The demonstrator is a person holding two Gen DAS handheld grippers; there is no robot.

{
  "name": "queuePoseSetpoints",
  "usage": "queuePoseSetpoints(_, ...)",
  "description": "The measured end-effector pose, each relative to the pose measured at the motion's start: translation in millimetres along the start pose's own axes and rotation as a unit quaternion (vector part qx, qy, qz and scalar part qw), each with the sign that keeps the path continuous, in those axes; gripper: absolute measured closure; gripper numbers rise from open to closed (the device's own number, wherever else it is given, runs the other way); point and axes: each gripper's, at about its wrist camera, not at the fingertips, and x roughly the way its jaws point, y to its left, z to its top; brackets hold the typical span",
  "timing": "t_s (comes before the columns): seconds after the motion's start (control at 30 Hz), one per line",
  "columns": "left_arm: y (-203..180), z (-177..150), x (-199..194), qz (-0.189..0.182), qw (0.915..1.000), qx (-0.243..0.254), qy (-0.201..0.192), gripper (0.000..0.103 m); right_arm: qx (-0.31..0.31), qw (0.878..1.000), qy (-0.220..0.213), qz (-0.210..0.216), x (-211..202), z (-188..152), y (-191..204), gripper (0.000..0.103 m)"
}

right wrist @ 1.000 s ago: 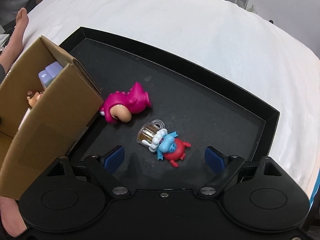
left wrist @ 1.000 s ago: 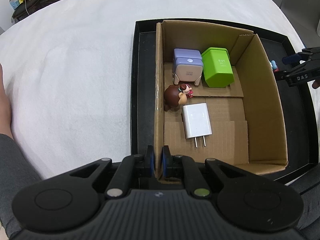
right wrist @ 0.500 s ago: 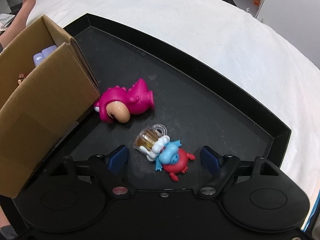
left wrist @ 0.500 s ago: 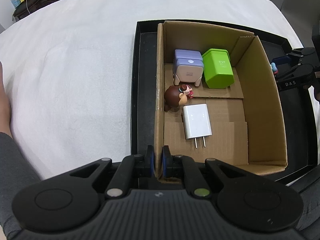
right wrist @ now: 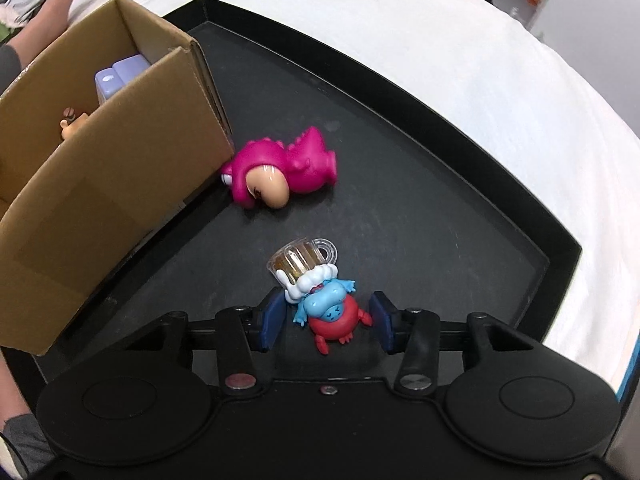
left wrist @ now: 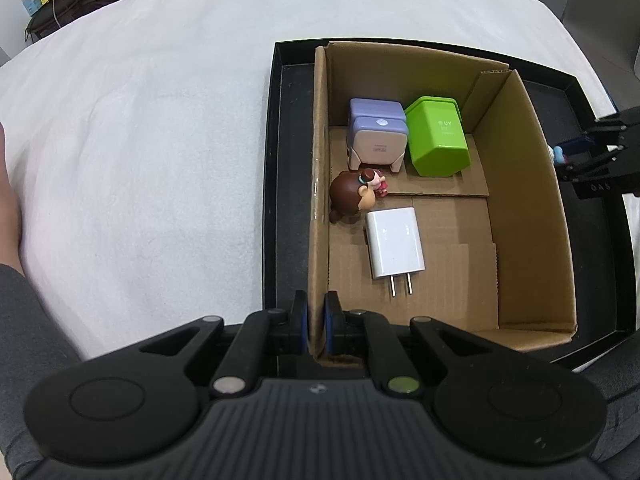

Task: Organize rigid objects
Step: 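Lift the blue-red figurine and carry it over the box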

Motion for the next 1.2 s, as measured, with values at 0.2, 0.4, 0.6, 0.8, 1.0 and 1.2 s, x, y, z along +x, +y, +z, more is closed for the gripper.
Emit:
queuePoseSetpoints(0.2,-1,0,0,0.001,1.0000,-0.001,-0.001,0.096,0.009,1.000,-0.002,-0.004,-19,-11,11,0.058)
queuePoseSetpoints(0.4,1,0,-1,-0.003,1.0000,-0.005,-0.002,0.095,0.000,1.000,-0.009,-0.007,-47,-8,13,0.058)
queuePoseSetpoints(0.6,1,1,-1,-0.003,1.0000,-0.008,-0.001,0.096,-0.014,1.000,-0.022,-0.011,-81,1,26,0.058)
queuePoseSetpoints(0.8,2,1,-1,-0.007,0.9999,-0.010,-0.002,0.096,-0.034,0.999,-0.030,-0.005,-110,18,43,0.058)
queuePoseSetpoints(1.0,4,0,-2,-0.010,0.9999,-0.012,-0.004,0.096,-0.063,0.997,-0.031,-0.014,-120,36,63,0.057)
queuePoseSetpoints(1.2,4,-4,-4,-0.015,0.9998,-0.008,-0.014,0.096,-0.074,0.997,-0.032,-0.014,-127,52,84,0.057)
